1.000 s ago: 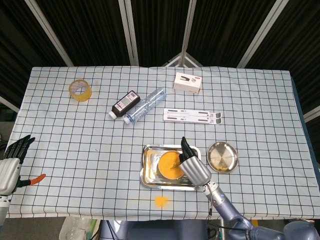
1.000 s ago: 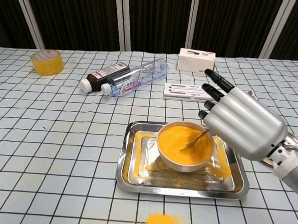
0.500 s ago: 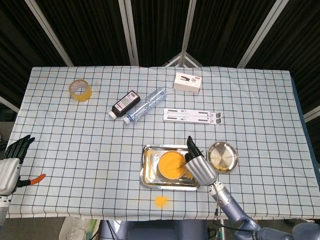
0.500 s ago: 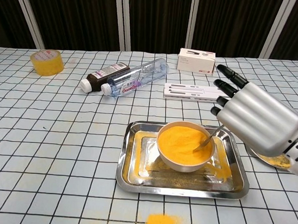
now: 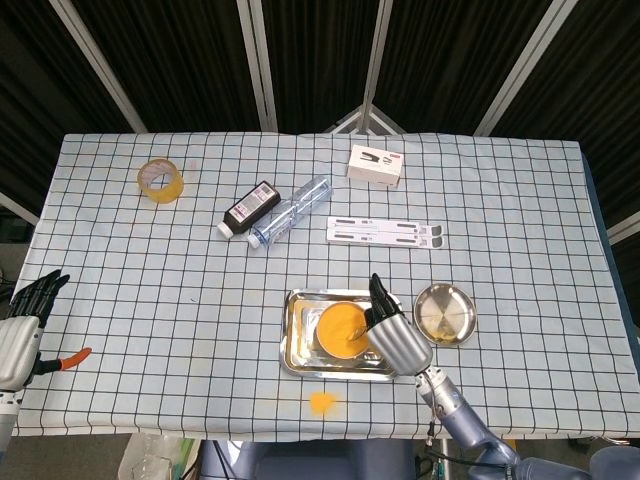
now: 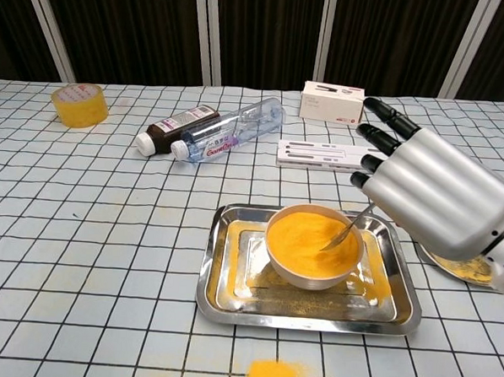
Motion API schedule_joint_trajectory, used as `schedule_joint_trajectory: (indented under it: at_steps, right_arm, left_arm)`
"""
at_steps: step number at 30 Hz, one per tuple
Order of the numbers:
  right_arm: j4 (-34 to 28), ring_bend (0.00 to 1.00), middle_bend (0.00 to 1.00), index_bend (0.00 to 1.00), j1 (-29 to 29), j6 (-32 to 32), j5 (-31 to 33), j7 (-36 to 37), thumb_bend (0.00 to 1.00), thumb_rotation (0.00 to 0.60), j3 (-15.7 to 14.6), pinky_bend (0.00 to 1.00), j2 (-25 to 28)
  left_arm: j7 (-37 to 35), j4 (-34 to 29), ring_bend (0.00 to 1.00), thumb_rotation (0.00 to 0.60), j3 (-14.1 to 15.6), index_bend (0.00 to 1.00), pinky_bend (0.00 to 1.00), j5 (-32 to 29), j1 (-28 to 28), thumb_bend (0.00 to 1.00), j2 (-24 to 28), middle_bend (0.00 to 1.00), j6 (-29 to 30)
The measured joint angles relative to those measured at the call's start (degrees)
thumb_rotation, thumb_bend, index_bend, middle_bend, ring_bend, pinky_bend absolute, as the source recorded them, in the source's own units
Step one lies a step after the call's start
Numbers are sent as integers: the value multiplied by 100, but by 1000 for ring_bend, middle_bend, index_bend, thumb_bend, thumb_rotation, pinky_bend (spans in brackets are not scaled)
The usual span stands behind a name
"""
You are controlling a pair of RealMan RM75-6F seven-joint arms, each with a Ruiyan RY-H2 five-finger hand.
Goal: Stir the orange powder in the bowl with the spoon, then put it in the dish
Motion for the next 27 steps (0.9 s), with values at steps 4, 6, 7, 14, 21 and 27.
schedule_joint_trajectory:
  at_steps: [4, 6, 7, 14, 21, 27]
  right_arm:
    - [-37, 181, 511, 607, -48, -56, 24, -118, 567, 600, -34, 0, 67]
    - [-35, 182, 511, 607, -67, -84, 38, -151, 567, 600, -51, 0, 85]
    - [-31, 181, 511, 608, -72, -97, 41, -164, 567, 600, -59, 0, 89]
    - [56, 181, 511, 608, -83, -160, 12, -336, 567, 600, -91, 0, 59]
    - [147, 181, 511, 608, -100, -217, 31, -747, 567, 600, -39, 0, -104]
    - [177, 182, 511, 608, -44, -336, 122, -925, 568, 600, 89, 0, -313]
  left_arm:
    - [-4, 1, 0, 600, 1, 0, 0, 3, -2, 4, 3, 0, -4]
    - [-5, 0, 0, 600, 1, 0, 0, 6, -1, 4, 3, 0, 0]
    - [-5, 0, 0, 600, 1, 0, 0, 7, -1, 4, 3, 0, 1]
    - [11, 2, 0, 600, 1, 0, 0, -5, 1, 4, -2, 0, -2]
    - [-13, -2, 0, 600, -3, 0, 0, -10, 4, 4, 8, 0, 0]
    - [-43, -4, 0, 600, -8, 0, 0, -18, 6, 5, 16, 0, -3]
